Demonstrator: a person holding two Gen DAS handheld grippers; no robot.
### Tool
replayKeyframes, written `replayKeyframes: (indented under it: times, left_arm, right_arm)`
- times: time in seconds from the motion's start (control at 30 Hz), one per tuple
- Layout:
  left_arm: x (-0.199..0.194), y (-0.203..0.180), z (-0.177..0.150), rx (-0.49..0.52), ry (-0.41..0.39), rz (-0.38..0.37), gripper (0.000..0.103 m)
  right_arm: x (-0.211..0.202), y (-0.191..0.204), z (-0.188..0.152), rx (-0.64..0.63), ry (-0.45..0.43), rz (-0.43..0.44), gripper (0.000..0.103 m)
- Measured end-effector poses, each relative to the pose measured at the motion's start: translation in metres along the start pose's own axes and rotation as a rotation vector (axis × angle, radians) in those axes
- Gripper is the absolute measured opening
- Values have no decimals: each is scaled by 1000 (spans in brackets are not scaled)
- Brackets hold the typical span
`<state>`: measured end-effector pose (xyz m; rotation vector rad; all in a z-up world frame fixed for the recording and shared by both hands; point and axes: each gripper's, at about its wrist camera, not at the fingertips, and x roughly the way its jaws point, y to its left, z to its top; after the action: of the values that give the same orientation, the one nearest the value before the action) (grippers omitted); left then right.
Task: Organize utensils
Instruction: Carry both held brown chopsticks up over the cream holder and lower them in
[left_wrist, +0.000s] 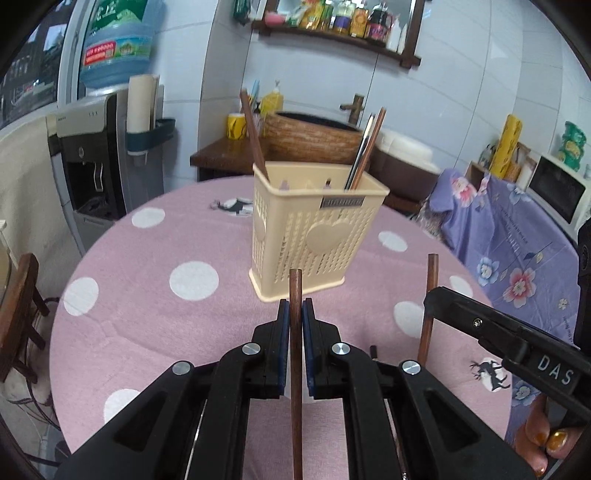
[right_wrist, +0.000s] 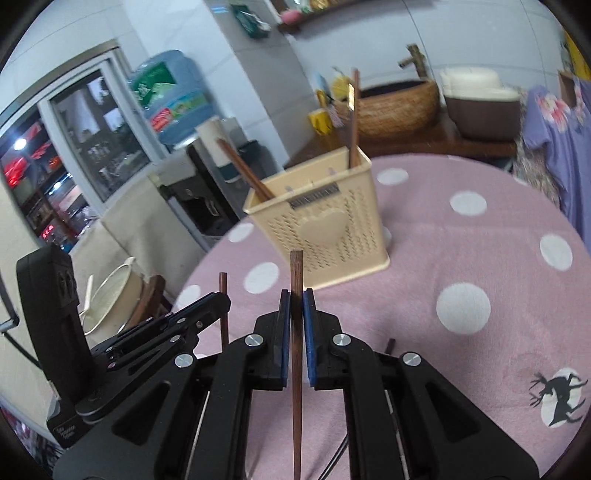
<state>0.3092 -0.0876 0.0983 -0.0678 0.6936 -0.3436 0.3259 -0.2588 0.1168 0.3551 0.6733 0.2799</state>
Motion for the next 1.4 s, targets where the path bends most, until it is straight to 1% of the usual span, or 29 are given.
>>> replayKeyframes:
  times: [0.17, 0.3, 0.4, 0.77, 1.0, 1.13, 1.27, 1.33, 1.4]
  left_arm:
    - [-28, 0, 8, 6, -69, -32, 8]
    - [-38, -1, 12, 0, -90, -55, 8]
    - [-42, 1, 14, -6, -97, -67, 8]
    - [-53, 3, 18, -2, -123, -76, 8]
    - [-58, 5, 30, -13, -137, -89, 8]
    - [-66, 5, 52, -17, -160, -117, 8]
    - [-74, 3, 88, -26, -181, -151, 8]
    - [-78, 2, 109, -28, -202, -150, 8]
    - [-84, 0, 130, -24, -239, -134, 8]
  right_arm:
    - [-31, 19, 9, -68, -50, 30, 8]
    - [-41, 25, 13, -84, -57, 49, 8]
    - [-44, 29, 16, -99, -65, 42, 8]
    - [-43, 30, 26, -138, -78, 8, 8]
    - [-44, 25, 40, -139, -73, 12, 8]
    - [-51, 25, 61, -153, -96, 12, 8]
    - [-56, 29, 92, -154, -128, 4, 8]
    - [-60, 33, 110, -164, -163, -14, 8]
    - [-65, 38, 134, -172, -196, -22, 8]
